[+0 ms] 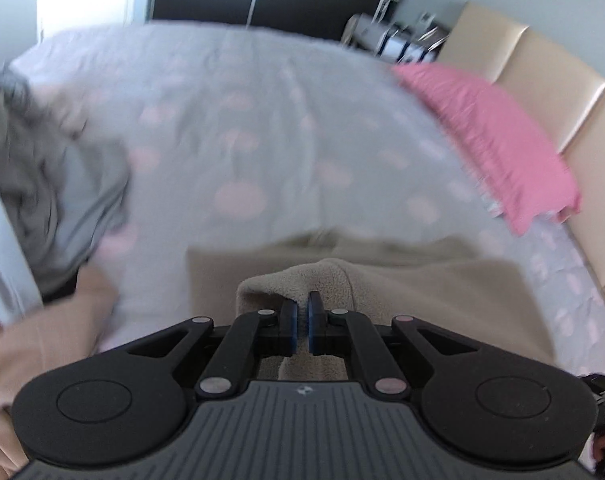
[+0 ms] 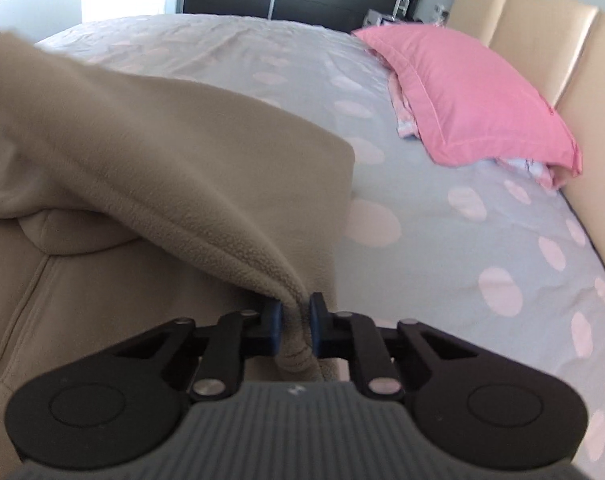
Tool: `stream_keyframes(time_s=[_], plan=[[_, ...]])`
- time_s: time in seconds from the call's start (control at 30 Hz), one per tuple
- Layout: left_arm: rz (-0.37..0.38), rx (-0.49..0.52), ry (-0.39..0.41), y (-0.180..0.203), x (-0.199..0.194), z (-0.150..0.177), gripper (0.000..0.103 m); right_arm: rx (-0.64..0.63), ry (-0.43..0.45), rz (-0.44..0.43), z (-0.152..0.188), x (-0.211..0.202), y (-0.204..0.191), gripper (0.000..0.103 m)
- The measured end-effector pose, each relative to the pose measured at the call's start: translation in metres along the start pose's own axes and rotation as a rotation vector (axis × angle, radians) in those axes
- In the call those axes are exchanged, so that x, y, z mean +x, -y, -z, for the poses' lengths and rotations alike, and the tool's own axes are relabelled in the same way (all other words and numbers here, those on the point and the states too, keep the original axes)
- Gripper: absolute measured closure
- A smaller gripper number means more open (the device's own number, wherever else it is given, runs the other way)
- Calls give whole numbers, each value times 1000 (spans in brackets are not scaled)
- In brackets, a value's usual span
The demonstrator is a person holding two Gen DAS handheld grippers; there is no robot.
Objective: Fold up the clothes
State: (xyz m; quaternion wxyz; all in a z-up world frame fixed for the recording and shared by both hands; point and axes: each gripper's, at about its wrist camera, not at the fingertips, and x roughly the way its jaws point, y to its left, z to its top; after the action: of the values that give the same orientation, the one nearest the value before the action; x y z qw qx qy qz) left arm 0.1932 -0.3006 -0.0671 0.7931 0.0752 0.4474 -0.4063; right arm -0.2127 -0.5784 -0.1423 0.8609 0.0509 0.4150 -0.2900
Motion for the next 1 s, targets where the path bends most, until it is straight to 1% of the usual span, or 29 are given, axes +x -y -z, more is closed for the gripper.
stream_keyframes(time_s=[0.07, 0.13, 0.2, 0.23, 0.27, 0.33, 0.37, 0.4, 0.43, 0.47, 0.5, 0.6, 0.67, 0.73, 0.8, 0.83, 0.97, 1.0], plan=[[-21, -22, -39, -10, 22, 14, 100, 27, -31, -16, 2, 10, 2, 90], [-38, -48, -79, -19, 41, 27, 100, 14, -55, -17, 5, 18, -2, 90], [-66, -24, -106, -20, 52, 35, 97, 7, -65, -21, 6, 22, -4, 89], [-77, -5, -99, -18, 52, 38, 95, 6, -70, -26, 6, 21, -4, 87], [-89, 13, -92, -16, 52, 40, 90, 5, -76, -37, 5, 20, -3, 85], [-89, 29, -80, -15, 46, 41, 86, 8, -88, -58, 1, 12, 1, 76], [-86, 31, -71, -15, 41, 41, 82, 16, -92, -68, -1, 5, 3, 73], [-83, 32, -61, -16, 35, 40, 76, 30, -88, -88, -4, -3, 7, 68], [-78, 37, -49, -17, 28, 40, 72, 46, -76, -114, -6, -13, 11, 66], [-84, 44, -36, -17, 20, 40, 65, 61, -61, -141, -9, -23, 14, 66], [-92, 52, -22, -17, 12, 40, 62, 74, -39, -165, -13, -34, 16, 65], [-73, 98, 7, -11, -6, 39, 62, 157, 53, -201, -27, -52, 20, 65], [-50, 123, 9, -4, -13, 36, 65, 202, 85, -208, -39, -47, 17, 65], [-24, 165, -5, 6, -13, 31, 65, 205, 90, -199, -52, -31, 9, 65], [-11, 204, -33, 16, -3, 28, 70, 206, 77, -203, -68, -10, 0, 66], [-7, 220, -51, 21, 3, 27, 71, 213, 70, -211, -76, 1, -3, 66], [-33, 281, -99, 29, 41, 28, 72, 246, 57, -218, -102, 38, -17, 66], [-36, 288, -113, 29, 48, 28, 72, 245, 40, -212, -106, 51, -19, 66]])
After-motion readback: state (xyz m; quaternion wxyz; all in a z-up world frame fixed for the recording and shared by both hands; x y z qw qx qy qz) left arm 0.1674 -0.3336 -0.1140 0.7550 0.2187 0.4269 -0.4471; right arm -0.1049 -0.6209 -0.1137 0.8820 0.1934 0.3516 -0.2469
